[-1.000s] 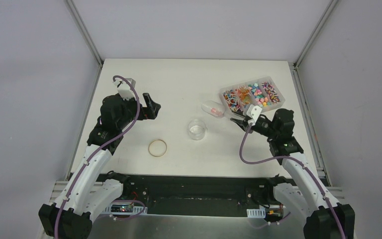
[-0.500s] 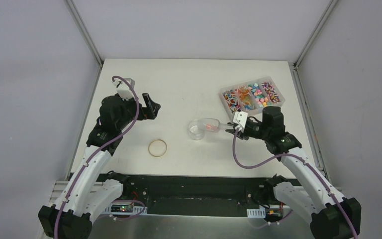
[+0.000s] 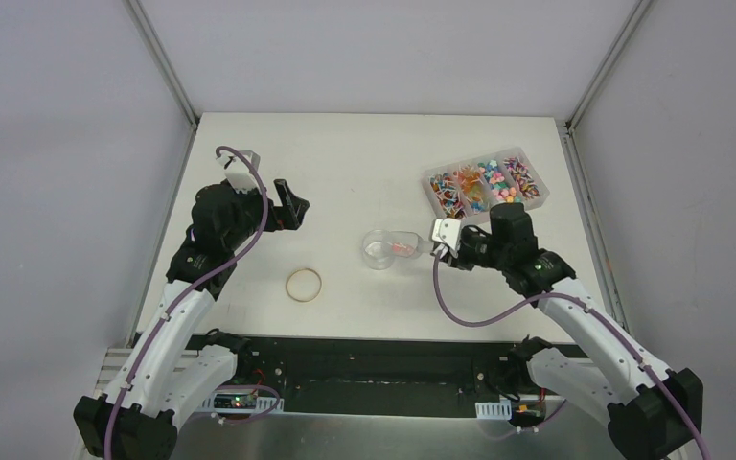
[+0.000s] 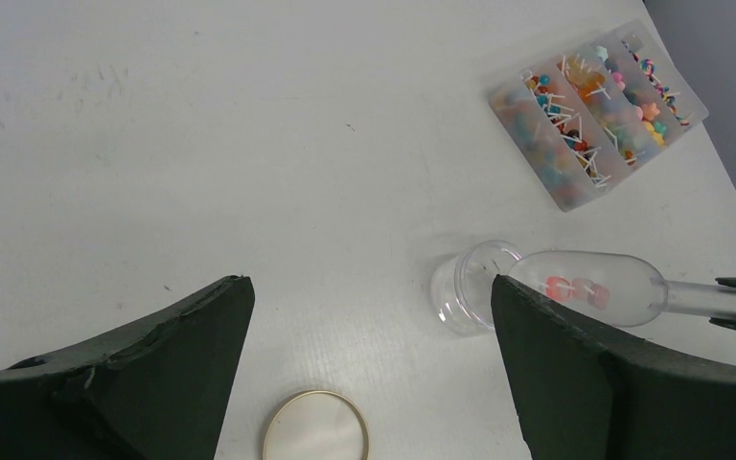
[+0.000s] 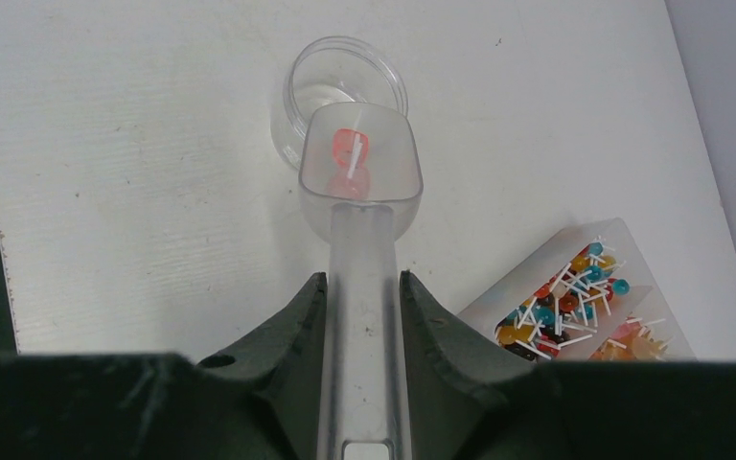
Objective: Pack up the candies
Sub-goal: Place the fake candies in the packing bottle.
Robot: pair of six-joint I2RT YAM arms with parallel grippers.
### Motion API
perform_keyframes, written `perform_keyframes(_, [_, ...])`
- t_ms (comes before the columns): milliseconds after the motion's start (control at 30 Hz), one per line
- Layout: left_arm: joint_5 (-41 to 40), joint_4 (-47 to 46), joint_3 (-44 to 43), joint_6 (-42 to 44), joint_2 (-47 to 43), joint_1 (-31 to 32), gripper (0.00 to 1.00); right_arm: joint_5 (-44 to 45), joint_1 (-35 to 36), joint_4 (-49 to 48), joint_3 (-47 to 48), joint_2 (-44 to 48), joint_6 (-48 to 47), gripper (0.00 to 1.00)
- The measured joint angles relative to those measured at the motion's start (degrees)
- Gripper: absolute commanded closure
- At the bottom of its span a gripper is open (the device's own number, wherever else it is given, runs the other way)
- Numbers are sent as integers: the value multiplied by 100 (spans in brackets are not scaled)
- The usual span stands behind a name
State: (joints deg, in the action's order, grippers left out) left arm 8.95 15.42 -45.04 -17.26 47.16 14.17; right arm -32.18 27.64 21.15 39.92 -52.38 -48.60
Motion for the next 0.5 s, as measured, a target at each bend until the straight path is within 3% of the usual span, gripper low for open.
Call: perform_keyframes(500, [0, 0, 2, 2, -48, 0, 1, 907, 570, 273, 398, -339, -144, 100])
